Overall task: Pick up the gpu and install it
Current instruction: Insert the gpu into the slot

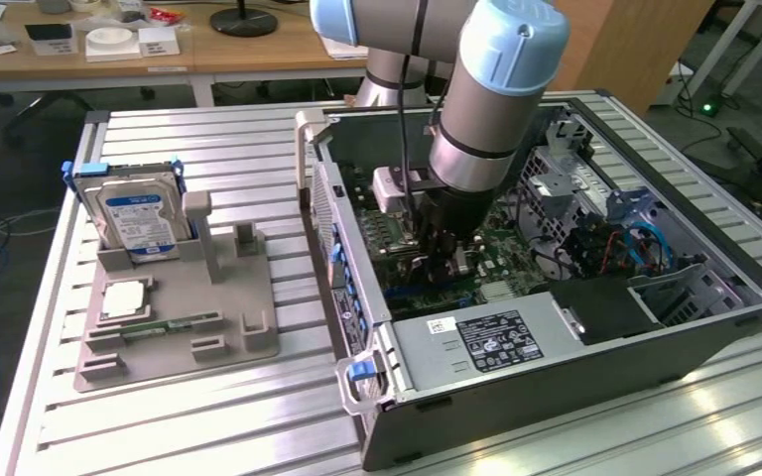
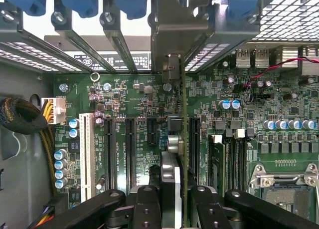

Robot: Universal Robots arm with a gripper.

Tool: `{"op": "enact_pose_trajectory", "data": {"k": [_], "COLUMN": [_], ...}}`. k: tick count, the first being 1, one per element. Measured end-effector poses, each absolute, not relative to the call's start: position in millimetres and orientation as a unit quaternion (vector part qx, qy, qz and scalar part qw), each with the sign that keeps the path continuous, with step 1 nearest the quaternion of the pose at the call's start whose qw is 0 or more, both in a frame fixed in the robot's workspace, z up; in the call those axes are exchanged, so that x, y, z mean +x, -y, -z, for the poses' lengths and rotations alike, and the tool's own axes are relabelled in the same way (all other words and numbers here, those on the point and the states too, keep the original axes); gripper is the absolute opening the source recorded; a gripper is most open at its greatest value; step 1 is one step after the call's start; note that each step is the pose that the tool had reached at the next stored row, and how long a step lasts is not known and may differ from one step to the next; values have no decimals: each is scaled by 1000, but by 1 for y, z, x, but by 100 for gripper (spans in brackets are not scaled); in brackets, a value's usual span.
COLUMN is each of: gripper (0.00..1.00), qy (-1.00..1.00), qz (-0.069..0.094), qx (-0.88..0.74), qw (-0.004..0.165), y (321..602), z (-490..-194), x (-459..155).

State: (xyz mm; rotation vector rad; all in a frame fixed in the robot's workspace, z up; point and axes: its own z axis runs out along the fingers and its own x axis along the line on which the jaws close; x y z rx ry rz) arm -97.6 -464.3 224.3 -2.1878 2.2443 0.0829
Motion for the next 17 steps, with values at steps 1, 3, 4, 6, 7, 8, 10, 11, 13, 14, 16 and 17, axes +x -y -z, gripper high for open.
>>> {"op": "enact_pose_trajectory", "data": {"k": [1,3,4,6,7,8,10,11,13,14,16,17], "gripper": [28,28,28,28,28,28,28,28,28,28,28,28], "qy": [-716,-716,-716,-716,-716,-716,-716,-716,-716,-716,-716,-716], "qz": [-26,-26,-26,-26,-26,-26,-26,-26,-26,-26,-26,-26], "qx": [-698,-698,-698,-698,-698,-698,-698,-698,-698,-698,-698,-698], "qw": [3,3,3,3,3,3,3,3,3,3,3,3], "y": [464,464,464,464,464,464,464,464,464,464,464,464], "z": [-224,-223,-222,-221,-220,-218,-217,-217,-217,-217,-217,-217], "x": [-98,-98,-98,-98,-98,-99,-99,-99,-99,-99,-99,-99]}}
